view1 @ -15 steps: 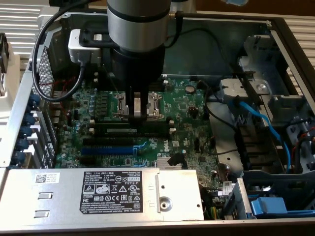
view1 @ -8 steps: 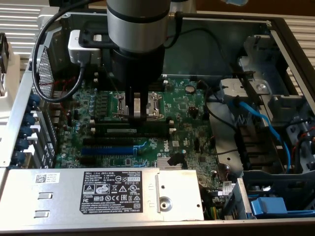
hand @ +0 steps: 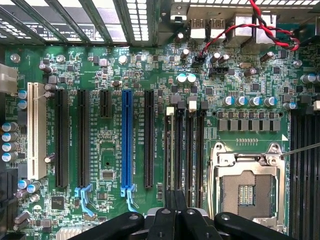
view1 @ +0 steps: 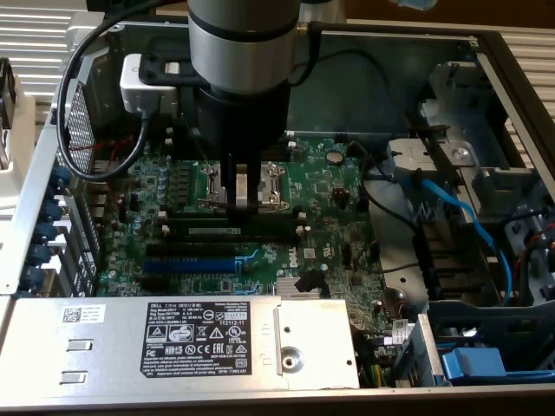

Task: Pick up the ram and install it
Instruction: 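Press down the ram until it locks into place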

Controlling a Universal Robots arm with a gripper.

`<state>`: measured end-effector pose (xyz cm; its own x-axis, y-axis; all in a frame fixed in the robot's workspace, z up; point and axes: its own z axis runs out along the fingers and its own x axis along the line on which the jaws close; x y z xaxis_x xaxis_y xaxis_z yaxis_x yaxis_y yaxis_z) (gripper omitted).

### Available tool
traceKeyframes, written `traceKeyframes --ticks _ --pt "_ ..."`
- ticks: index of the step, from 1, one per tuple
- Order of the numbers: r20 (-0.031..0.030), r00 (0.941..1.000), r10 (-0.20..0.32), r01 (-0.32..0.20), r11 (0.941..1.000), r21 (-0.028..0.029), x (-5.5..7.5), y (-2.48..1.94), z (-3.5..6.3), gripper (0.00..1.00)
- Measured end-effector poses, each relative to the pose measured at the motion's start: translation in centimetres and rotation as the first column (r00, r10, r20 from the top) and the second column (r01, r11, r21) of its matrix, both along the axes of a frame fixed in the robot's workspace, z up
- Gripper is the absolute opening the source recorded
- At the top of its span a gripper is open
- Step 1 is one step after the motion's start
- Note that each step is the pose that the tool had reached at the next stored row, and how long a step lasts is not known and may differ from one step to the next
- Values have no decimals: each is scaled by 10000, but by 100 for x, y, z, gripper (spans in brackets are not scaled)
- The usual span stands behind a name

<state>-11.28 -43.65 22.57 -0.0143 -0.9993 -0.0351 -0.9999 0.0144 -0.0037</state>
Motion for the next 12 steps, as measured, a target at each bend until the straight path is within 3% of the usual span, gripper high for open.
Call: traceKeyframes --ticks 6,12 --pt "10 10000 0 0 10000 19 1 3 18 10" --pt "3 10000 0 0 10000 6 0 2 183 10"
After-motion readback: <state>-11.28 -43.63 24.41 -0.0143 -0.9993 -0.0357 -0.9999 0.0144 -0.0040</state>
